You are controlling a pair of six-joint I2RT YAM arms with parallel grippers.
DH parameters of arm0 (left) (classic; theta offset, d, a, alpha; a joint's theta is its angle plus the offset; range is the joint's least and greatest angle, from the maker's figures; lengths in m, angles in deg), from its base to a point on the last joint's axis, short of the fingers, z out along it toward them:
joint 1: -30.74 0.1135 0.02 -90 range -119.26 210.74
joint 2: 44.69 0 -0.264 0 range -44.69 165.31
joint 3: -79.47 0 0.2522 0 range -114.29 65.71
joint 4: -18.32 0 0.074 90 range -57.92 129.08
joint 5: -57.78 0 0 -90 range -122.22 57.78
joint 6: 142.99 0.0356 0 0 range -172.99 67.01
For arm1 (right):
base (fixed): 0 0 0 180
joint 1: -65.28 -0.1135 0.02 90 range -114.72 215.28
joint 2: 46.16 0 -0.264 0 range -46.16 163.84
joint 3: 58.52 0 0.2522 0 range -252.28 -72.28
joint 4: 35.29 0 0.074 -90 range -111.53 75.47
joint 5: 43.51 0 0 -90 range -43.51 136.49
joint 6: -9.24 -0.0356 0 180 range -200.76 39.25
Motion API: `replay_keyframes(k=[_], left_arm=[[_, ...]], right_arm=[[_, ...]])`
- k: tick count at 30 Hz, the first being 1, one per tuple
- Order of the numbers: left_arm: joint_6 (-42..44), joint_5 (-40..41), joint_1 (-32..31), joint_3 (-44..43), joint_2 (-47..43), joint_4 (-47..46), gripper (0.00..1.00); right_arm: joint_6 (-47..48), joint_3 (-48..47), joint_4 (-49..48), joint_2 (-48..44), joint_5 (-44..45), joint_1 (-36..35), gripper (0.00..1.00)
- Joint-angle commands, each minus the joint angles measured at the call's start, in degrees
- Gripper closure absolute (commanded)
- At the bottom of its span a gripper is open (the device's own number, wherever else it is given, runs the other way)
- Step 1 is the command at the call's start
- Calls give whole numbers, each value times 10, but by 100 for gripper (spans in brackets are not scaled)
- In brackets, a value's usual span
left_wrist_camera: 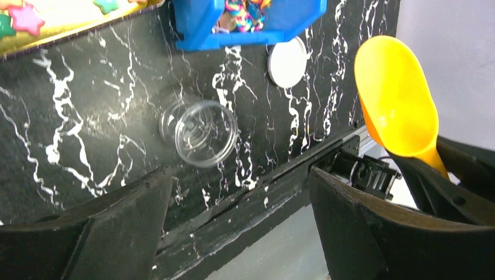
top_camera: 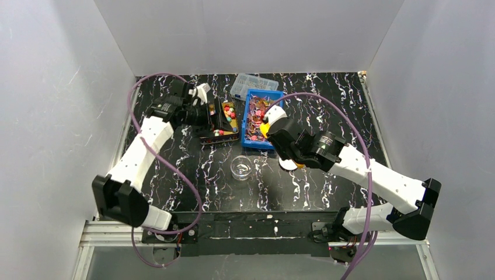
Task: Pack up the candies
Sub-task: Adjust the spatula, then move the storage box to the center of the board.
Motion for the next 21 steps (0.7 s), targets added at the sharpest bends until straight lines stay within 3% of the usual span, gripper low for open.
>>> replay_keyframes(k=[1, 12, 21], left_arm=[[14, 8, -12, -58, 67, -17, 16], [23, 3, -21, -216, 256, -33, 29], [27, 26, -39, -327, 367, -19, 33]], right_arm=[[-37, -17, 12, -12, -4, 20, 99], [-71, 31, -15, -57, -30, 29, 99], [-79, 48, -26, -80, -30, 31, 99]])
